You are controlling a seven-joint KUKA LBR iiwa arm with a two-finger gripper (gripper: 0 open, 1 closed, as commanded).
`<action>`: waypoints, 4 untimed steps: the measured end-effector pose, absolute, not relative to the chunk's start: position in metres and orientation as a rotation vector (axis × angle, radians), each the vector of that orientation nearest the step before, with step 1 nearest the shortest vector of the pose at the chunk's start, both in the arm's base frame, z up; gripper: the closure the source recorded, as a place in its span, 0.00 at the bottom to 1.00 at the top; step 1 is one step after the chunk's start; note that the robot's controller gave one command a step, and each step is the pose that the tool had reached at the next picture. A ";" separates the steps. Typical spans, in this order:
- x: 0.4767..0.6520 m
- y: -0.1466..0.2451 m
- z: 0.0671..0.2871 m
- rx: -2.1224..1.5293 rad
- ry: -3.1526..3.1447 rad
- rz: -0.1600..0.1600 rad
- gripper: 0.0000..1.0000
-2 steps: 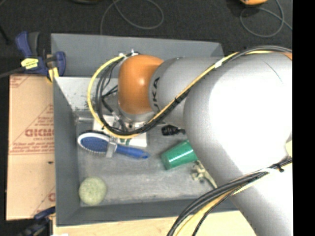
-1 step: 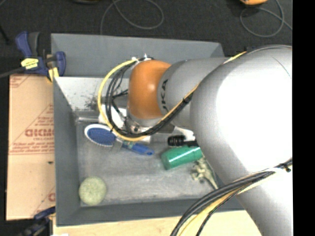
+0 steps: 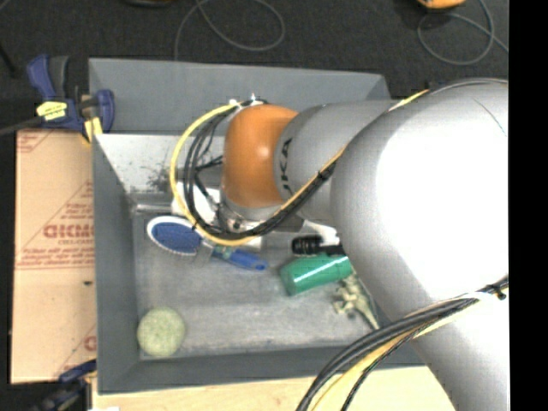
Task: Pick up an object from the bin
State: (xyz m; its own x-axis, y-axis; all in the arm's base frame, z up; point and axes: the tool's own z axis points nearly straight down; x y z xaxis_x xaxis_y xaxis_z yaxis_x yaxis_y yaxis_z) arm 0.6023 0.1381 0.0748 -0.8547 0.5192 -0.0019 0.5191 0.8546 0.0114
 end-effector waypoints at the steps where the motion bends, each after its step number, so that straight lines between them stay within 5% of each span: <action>1: 0.601 0.138 0.079 0.844 3.023 0.013 1.00; 4: 0.601 0.135 0.115 0.843 3.027 0.000 1.00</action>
Offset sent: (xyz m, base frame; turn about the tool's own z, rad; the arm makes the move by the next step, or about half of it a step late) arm 0.0001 0.0000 0.0454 0.0000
